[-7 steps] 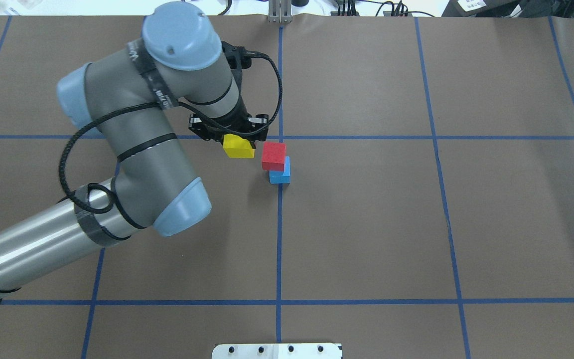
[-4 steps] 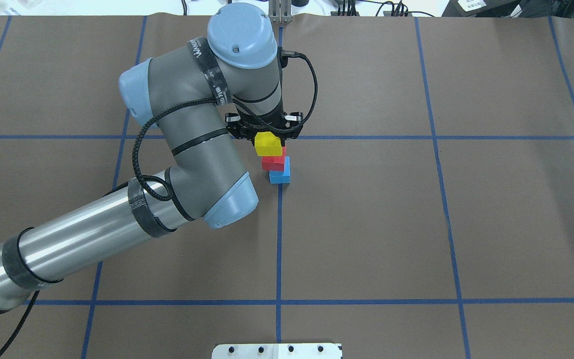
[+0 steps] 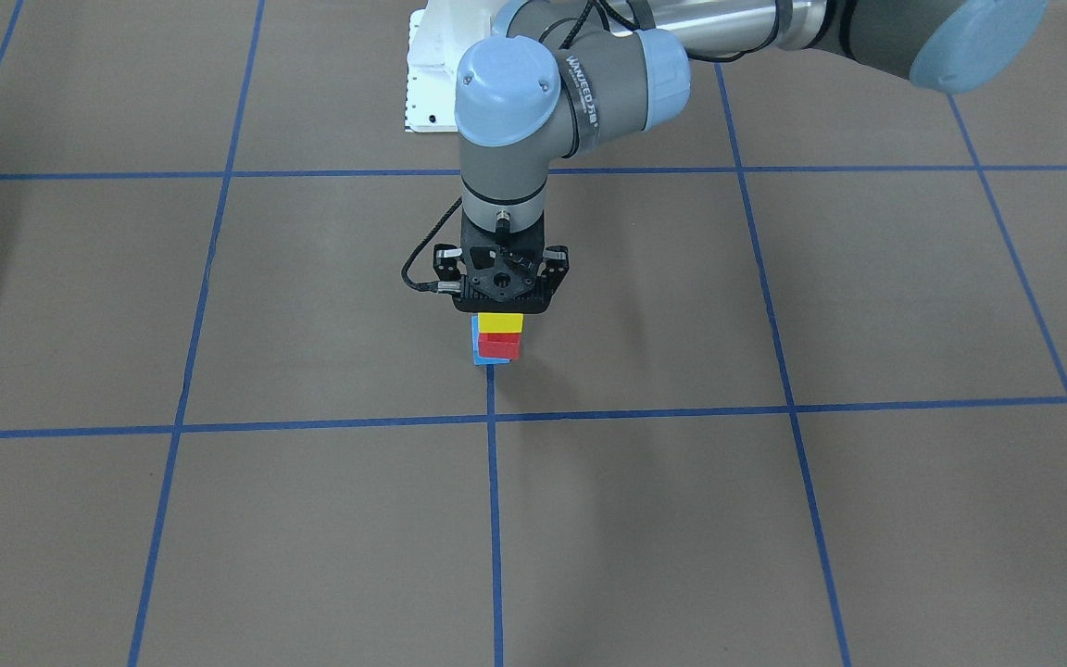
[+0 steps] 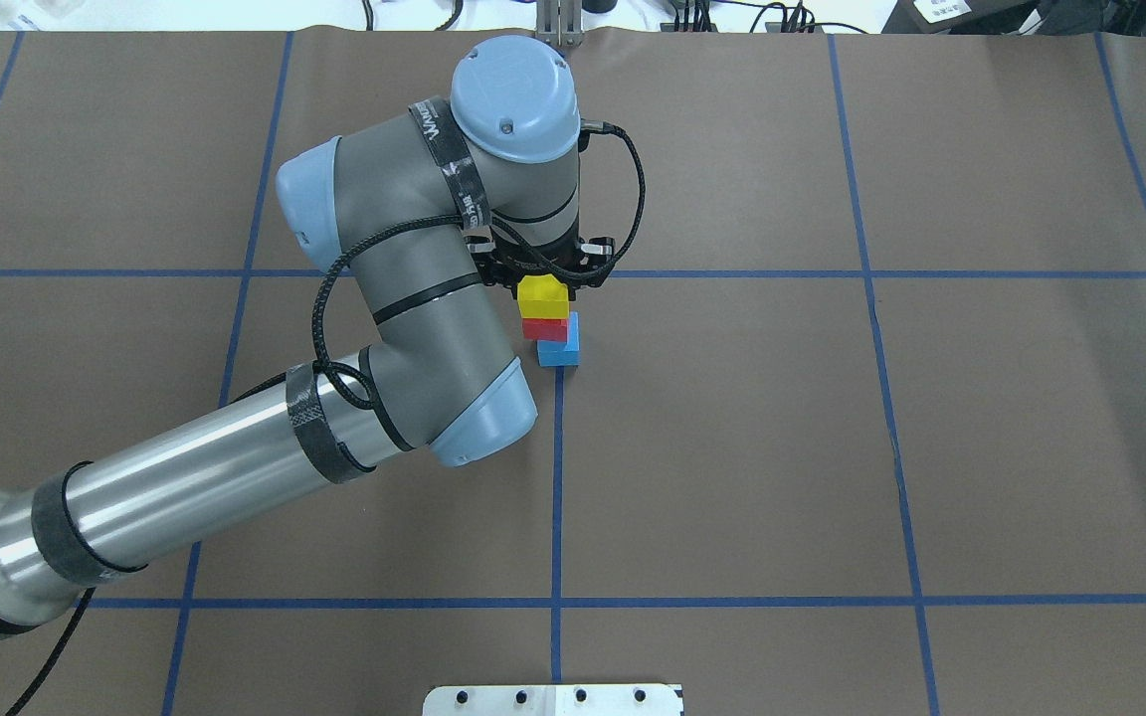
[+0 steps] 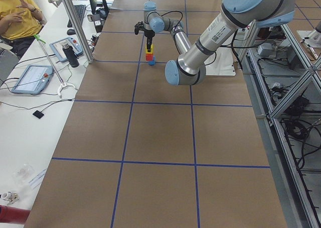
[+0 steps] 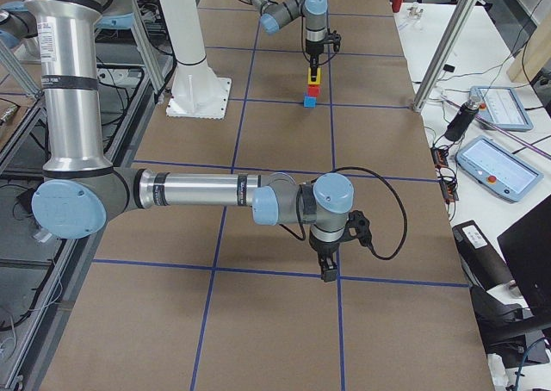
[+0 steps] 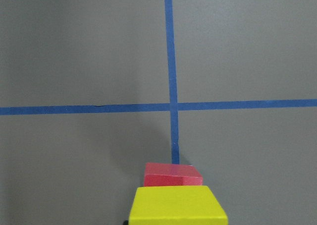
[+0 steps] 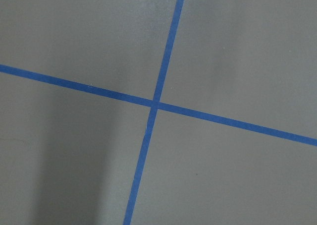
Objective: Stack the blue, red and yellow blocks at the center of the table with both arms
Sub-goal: 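Carry the yellow cube with the left gripper and set it on the red cube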
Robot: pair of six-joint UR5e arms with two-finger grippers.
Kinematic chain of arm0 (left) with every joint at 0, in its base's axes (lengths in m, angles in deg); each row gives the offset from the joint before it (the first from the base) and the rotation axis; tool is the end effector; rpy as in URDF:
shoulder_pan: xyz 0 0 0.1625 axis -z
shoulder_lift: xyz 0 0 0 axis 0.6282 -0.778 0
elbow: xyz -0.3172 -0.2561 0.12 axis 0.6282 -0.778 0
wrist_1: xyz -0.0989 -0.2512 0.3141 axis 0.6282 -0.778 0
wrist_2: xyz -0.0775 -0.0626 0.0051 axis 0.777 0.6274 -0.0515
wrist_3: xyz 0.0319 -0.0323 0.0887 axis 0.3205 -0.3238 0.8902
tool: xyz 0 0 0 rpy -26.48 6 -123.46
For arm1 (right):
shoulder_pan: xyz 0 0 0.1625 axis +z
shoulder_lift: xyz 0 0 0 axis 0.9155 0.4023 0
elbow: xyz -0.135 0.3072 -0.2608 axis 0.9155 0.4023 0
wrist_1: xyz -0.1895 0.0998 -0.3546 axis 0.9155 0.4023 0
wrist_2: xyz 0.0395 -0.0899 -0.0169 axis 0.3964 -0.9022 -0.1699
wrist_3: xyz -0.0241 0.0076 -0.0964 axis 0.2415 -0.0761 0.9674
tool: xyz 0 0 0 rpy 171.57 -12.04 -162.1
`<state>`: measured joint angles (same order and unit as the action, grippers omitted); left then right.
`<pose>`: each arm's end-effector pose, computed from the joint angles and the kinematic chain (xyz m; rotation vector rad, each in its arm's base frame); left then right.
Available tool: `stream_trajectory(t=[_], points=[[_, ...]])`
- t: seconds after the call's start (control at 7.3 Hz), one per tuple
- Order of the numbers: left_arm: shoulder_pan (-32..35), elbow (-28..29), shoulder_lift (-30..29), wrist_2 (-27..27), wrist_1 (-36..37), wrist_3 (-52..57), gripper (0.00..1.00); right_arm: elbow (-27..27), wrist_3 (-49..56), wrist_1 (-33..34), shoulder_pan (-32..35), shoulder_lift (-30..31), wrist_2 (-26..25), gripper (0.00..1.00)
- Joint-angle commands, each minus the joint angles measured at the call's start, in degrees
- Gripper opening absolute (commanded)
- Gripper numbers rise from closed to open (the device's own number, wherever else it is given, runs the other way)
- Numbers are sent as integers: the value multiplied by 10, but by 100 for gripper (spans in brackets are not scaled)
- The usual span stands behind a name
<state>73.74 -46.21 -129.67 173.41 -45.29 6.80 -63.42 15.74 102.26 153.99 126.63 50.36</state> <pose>0.5561 -0.5070 0.1009 0.0983 0.8268 0.0008 0.0499 -0.5092 0.6457 0.1145 -0.6833 -0.2022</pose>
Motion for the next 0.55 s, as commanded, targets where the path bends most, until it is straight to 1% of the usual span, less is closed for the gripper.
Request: stream_trajectory(t=[0.0,0.41], points=[[-9,2,0,-15,-2,0,89,0,0,0,0,1,0,100],[-9,-5,-4,-16,-2,6,99,0,0,0,0,2,0,100]])
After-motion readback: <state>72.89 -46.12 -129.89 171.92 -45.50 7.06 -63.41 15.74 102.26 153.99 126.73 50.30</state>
